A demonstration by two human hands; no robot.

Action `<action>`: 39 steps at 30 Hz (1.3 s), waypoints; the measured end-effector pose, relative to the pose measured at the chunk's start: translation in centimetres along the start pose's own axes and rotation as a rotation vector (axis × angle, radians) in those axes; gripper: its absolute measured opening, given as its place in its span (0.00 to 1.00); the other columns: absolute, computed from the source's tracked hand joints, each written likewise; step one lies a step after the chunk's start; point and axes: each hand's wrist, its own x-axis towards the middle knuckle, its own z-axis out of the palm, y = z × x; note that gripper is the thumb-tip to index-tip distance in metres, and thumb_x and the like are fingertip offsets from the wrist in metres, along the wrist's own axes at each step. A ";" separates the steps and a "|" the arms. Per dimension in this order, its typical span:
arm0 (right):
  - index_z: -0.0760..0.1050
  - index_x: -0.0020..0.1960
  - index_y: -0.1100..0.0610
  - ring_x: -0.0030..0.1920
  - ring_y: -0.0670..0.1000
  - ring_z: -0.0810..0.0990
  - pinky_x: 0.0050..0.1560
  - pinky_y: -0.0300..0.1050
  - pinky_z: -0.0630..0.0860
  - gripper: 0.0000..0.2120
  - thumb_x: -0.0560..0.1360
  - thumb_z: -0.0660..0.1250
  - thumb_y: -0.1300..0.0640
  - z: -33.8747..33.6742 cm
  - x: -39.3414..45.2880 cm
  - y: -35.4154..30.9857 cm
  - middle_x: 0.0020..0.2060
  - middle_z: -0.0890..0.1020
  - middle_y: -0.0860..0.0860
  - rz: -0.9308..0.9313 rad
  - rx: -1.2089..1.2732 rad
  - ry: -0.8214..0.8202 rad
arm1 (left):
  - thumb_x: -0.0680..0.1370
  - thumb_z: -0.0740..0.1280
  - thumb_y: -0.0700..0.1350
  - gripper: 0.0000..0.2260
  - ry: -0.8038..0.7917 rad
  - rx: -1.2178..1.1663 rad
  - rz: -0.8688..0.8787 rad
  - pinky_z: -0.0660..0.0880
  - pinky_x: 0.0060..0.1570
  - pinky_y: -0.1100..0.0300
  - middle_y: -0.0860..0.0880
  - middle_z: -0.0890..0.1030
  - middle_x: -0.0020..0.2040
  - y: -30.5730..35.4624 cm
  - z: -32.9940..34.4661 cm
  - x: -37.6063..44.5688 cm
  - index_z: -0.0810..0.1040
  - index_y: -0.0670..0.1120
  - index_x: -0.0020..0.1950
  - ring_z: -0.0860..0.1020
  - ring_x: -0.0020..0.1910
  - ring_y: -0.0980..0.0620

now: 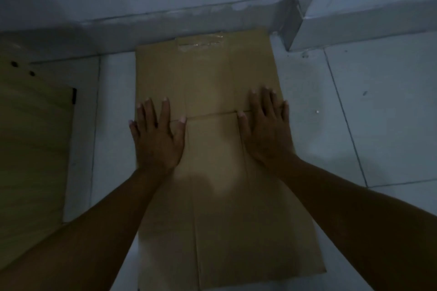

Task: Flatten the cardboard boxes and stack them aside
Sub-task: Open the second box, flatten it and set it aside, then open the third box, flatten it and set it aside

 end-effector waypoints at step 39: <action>0.61 0.79 0.53 0.79 0.56 0.56 0.78 0.59 0.52 0.26 0.84 0.54 0.45 -84.3 -5.1 -45.4 0.79 0.61 0.55 -0.420 0.152 0.222 | 0.80 0.60 0.56 0.24 0.493 0.071 0.119 0.59 0.72 0.42 0.44 0.65 0.76 8.2 -95.6 -13.0 0.68 0.49 0.74 0.61 0.75 0.43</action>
